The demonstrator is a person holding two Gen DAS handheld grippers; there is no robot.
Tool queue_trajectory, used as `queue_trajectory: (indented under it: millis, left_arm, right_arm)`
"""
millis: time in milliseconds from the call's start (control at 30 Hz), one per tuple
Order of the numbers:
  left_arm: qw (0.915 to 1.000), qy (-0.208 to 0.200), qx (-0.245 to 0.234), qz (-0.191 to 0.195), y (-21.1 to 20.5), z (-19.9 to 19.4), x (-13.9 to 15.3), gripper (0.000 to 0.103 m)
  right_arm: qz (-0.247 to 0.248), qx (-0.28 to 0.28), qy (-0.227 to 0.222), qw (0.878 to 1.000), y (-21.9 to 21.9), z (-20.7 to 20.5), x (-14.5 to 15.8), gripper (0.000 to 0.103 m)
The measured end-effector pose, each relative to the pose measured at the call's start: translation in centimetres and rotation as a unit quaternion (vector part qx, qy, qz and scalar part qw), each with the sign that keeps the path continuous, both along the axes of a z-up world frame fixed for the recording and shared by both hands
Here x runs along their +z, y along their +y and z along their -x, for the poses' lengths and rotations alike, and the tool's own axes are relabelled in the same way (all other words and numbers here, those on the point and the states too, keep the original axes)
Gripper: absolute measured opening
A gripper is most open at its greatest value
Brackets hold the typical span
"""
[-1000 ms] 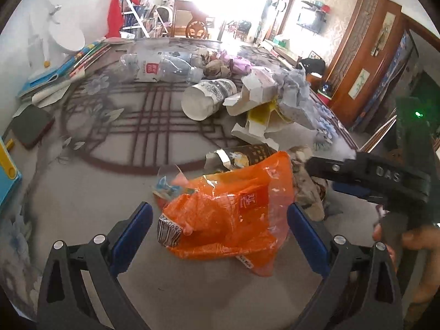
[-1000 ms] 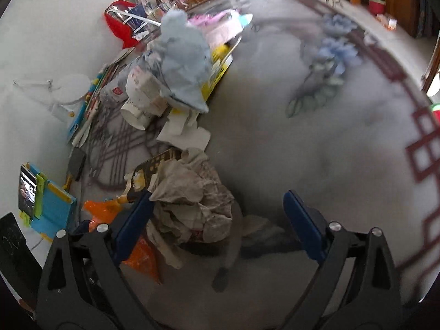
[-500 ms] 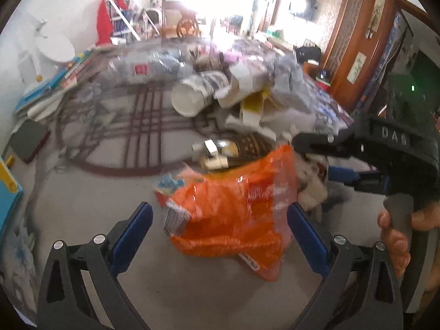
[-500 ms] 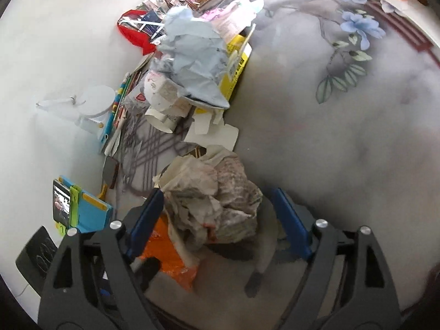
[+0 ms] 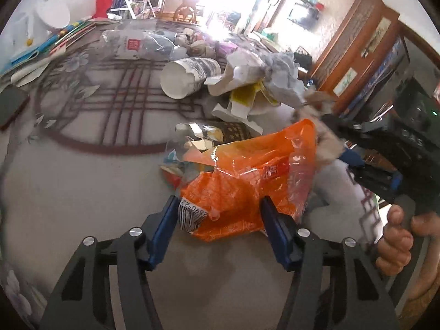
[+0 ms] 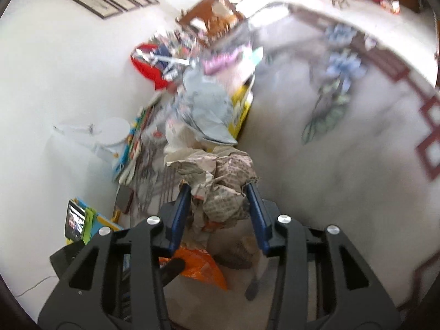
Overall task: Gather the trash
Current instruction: 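Grasp the orange snack bag with the left tool while the right tool grasps crumpled newspaper, then carry the bag and newspaper to the red bucket and release both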
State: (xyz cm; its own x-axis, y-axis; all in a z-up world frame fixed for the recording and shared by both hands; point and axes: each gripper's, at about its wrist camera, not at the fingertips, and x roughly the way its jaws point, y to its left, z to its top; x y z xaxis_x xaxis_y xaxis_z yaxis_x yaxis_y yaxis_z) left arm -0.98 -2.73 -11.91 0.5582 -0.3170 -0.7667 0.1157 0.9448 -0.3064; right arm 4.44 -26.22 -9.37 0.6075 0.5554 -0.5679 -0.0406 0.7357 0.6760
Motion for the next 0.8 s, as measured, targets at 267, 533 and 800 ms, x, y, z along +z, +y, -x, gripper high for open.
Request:
queue_trajectory:
  millis: [267, 533, 800]
  left_arm:
    - [0.9975, -0.071, 0.000, 0.001, 0.1, 0.7, 2.3, 0.055]
    - [0.9958, -0.092, -0.005, -0.004, -0.1, 0.9, 2.9, 0.055]
    - [0.9940, -0.108, -0.004, -0.014, -0.2, 1.2, 3.1, 0.055]
  right_arm:
    - [0.055, -0.034, -0.074, 0.995, -1.7, 1.5, 3.2, 0.041]
    - [0.100, -0.042, -0.095, 0.990, -1.6, 2.0, 3.7, 0.041]
    - [0.154, -0.046, -0.121, 0.980, -1.1, 2.5, 4.7, 0.042]
